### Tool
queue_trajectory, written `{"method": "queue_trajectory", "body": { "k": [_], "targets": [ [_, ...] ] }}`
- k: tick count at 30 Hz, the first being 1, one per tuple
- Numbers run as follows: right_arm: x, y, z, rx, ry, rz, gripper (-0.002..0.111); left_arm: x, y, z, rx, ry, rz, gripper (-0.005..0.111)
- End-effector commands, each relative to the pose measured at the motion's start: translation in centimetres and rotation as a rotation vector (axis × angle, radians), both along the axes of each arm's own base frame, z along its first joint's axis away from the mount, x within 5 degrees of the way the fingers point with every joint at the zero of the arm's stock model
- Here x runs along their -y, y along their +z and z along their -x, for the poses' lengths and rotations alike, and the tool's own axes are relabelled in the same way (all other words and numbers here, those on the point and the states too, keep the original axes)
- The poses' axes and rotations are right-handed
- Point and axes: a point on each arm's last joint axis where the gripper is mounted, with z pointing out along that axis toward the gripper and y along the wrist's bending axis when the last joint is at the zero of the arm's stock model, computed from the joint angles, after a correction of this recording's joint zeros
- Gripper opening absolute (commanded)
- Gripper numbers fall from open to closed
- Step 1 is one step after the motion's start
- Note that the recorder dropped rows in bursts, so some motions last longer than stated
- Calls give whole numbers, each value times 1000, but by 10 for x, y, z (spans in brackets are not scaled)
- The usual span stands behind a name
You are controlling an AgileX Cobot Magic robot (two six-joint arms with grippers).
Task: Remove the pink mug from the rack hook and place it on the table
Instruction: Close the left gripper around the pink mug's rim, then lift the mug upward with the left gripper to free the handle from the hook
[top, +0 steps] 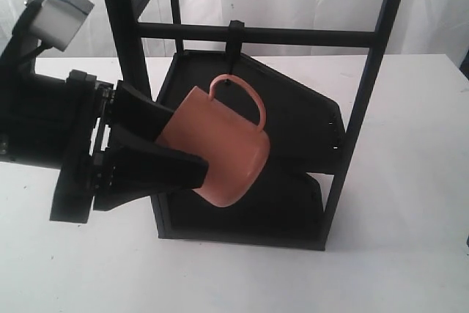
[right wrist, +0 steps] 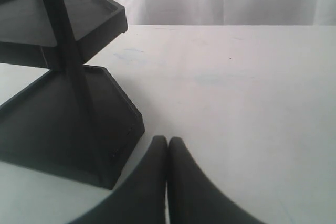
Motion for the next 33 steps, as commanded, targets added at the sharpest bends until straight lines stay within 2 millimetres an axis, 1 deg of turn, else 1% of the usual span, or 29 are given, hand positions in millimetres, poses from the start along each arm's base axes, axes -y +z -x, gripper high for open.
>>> {"method": "queue_trajectory", "body": {
  "k": [1,16,25,33],
  "targets": [
    [0,0,0,10,-7,-1,0,1,0,3,-15,-14,11,70],
    [0,0,0,10,-7,-1,0,6,-20,-11,-99,-40,-7,70],
    [0,0,0,10,-7,-1,0,10,-21,-21,-69,-16,68,70],
    [0,0,0,10,-7,-1,0,12,-28,-25,-107,-34,76,70]
  ]
}}
